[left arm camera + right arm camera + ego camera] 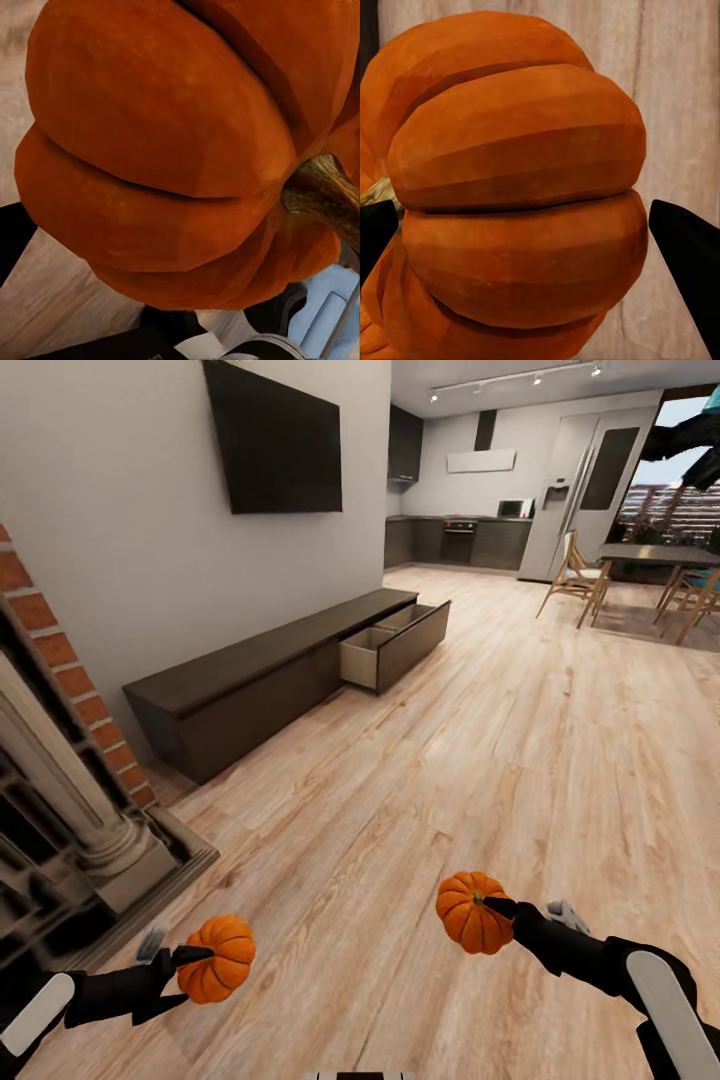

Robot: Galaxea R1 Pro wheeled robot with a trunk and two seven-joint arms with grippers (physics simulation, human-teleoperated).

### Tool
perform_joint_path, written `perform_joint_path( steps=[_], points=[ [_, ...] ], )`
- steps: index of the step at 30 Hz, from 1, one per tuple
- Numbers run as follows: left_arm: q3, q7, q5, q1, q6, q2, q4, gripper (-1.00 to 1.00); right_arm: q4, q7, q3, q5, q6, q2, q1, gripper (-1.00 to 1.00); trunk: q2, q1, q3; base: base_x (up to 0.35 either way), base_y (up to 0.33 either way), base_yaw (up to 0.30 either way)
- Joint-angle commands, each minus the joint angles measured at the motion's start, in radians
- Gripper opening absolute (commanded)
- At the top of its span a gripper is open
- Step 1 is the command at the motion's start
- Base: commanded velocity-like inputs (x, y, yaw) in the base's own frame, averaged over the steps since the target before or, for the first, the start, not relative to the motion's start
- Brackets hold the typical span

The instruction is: Place each of the two pumpkins and all three candles from the living room inside a cabinet in the living room (use any cabinet), then make sure every cabinet is closed, and position the cauldron so it is next to a table in the living room.

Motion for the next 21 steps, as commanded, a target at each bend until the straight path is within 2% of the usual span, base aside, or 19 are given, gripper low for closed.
perform_joint_path(
  steps=[1,5,7,11,13,15,17,21],
  points=[
    [0.000,0.038,0.003,0.000,-0.004,-0.006,-0.006,-1.00,0.000,-0.001,-0.002,0.000,0.000,0.000,0.000,-1.00,0.007,-0.004,0.003,0.000,0.000,-0.005],
    [0.001,0.191,0.004,0.000,-0.007,-0.032,-0.047,-1.00,0.000,-0.029,-0.004,-0.001,0.000,-0.003,0.000,-1.00,0.035,-0.019,0.016,0.000,0.000,-0.002],
    [0.002,0.275,0.004,0.000,-0.016,-0.054,-0.059,-1.00,0.000,-0.059,-0.005,-0.002,0.000,-0.003,0.000,-1.00,0.049,-0.027,0.022,0.000,0.000,0.000],
    [0.001,0.353,0.003,0.000,-0.037,-0.078,-0.064,-1.00,0.000,-0.121,0.006,-0.001,0.002,0.001,0.000,-1.00,0.077,-0.042,0.035,0.000,0.000,0.000],
    [0.000,0.411,0.003,-0.001,-0.041,-0.090,-0.065,-1.00,-0.005,-0.223,0.014,-0.002,0.005,0.003,-0.001,-1.00,0.091,-0.050,0.041,0.000,0.000,0.000],
    [0.000,0.460,0.004,-0.003,-0.055,-0.101,-0.065,-1.00,-0.013,-0.328,0.039,-0.004,0.004,0.004,-0.001,-1.00,0.105,-0.058,0.047,0.000,0.000,0.000],
    [0.000,0.512,0.004,-0.004,-0.080,-0.110,-0.065,-1.00,-0.032,-0.439,0.093,-0.005,0.001,0.005,-0.002,-1.00,0.119,-0.065,0.054,0.000,0.000,0.000],
    [0.000,0.546,0.004,-0.005,-0.093,-0.117,-0.065,-1.00,-0.045,-0.561,0.168,-0.004,-0.001,0.005,-0.009,-1.00,0.147,-0.081,0.066,0.000,0.000,0.000]
  ],
)
